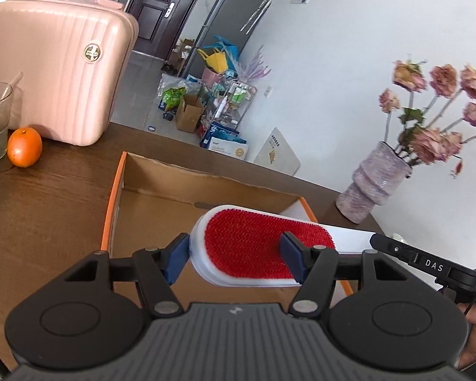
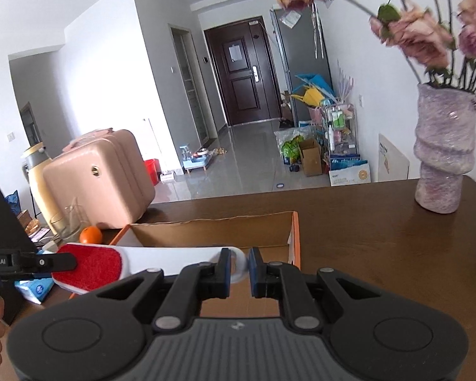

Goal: Organize rigid objects
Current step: 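Carry the lint brush with the left tool over the cardboard box, then open the left tool to drop the lint brush into the box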

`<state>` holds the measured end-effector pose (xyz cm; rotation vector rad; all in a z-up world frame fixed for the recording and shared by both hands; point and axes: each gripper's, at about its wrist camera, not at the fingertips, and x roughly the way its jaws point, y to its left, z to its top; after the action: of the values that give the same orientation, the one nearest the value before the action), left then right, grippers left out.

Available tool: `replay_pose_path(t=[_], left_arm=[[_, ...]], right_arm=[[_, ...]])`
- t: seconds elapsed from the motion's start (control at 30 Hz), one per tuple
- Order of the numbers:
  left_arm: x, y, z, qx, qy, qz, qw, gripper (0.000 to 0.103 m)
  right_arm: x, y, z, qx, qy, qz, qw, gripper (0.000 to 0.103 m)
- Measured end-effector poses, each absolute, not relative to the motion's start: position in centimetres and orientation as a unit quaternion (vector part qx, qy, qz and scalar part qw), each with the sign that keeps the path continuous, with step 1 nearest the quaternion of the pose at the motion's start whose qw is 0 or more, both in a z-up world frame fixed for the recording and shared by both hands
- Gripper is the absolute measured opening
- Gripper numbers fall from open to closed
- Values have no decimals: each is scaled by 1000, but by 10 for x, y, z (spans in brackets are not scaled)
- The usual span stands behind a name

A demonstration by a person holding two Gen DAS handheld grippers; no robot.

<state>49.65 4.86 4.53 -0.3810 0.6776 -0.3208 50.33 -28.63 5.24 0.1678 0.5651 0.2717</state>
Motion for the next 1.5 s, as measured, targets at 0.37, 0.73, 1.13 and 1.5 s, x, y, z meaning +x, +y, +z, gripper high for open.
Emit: replay_pose_path(t=[0.37,0.73,1.13,1.5], left_arm=[[599,65,12,-192,381,-129,895,63],[647,61,-19,-144,431,-107,885,68],[641,32,-20,-76,374,-105,918,98],[636,17,-15,-93,342,-126,927,100]], right_arm=[[620,-271,16,105,340,130,925,12],[673,-248,-30,73,410,110,903,12],[656,-217,-29,2,383,115,917,68],[635,-251,-22,16,366,71,928,70]])
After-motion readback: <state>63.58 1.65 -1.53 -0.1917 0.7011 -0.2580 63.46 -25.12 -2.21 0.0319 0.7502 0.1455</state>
